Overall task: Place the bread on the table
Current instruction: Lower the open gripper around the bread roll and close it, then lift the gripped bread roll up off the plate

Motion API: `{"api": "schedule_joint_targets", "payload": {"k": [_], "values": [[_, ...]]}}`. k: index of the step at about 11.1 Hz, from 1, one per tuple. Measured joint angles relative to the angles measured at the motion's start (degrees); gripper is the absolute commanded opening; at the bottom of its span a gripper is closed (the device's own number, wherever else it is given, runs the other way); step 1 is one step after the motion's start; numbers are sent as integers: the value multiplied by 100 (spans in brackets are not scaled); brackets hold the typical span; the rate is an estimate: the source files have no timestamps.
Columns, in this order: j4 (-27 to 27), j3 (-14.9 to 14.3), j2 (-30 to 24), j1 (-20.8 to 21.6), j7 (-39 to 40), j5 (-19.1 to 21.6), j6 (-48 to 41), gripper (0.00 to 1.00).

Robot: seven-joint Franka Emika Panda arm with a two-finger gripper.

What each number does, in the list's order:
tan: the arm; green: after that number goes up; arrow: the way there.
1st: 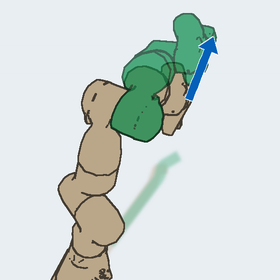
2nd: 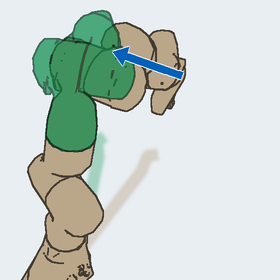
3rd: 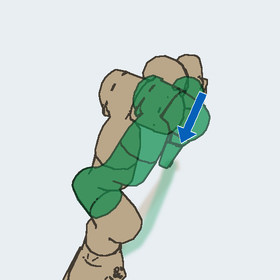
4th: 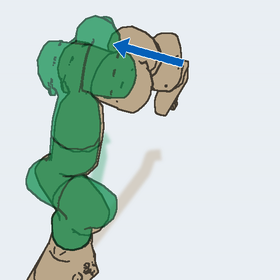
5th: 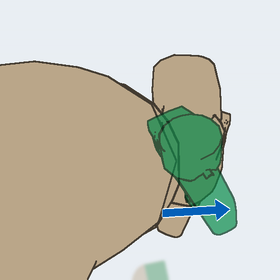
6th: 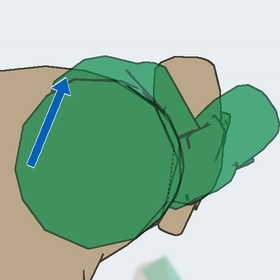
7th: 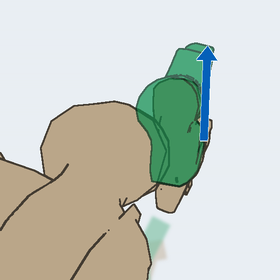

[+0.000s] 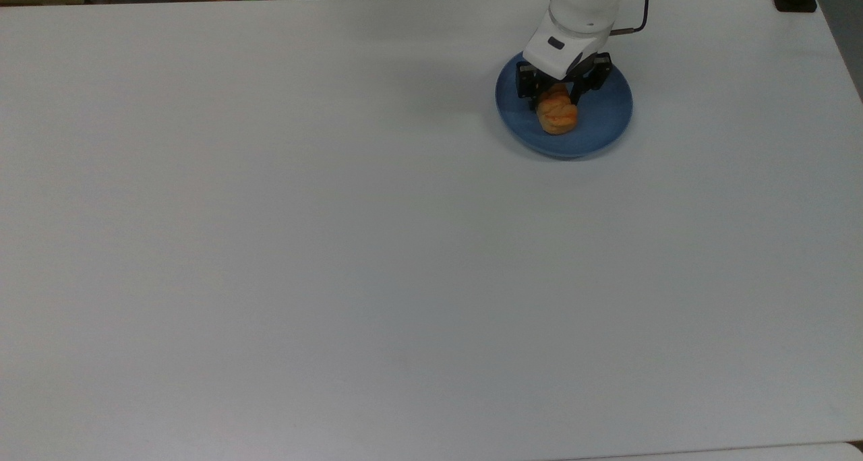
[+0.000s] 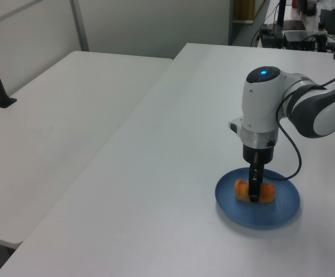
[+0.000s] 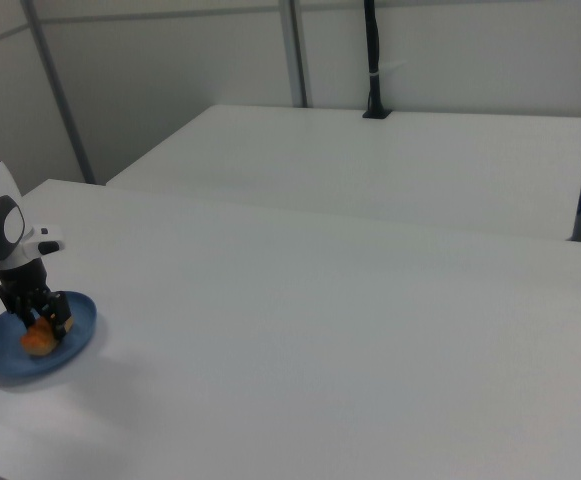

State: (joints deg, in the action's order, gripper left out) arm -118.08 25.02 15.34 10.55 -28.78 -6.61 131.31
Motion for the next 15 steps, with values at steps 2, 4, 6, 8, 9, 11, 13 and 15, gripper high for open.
{"api": "schedule_joint_targets", "payload": {"k": [2,4,6,8,9,11,13,15], "values": [[27,0,1,0,-64,-1,0,15],[54,5,-11,19,-188,-11,0,15],[75,15,-59,33,-208,-13,-4,16],[204,15,-240,34,-210,-30,-411,15],[366,18,-389,34,-210,-31,-784,16],[708,20,-711,34,-210,-31,-1379,15],[1078,12,-896,21,-210,-31,-1883,15],[1501,-40,-921,3,-210,-31,-2233,16]]}}
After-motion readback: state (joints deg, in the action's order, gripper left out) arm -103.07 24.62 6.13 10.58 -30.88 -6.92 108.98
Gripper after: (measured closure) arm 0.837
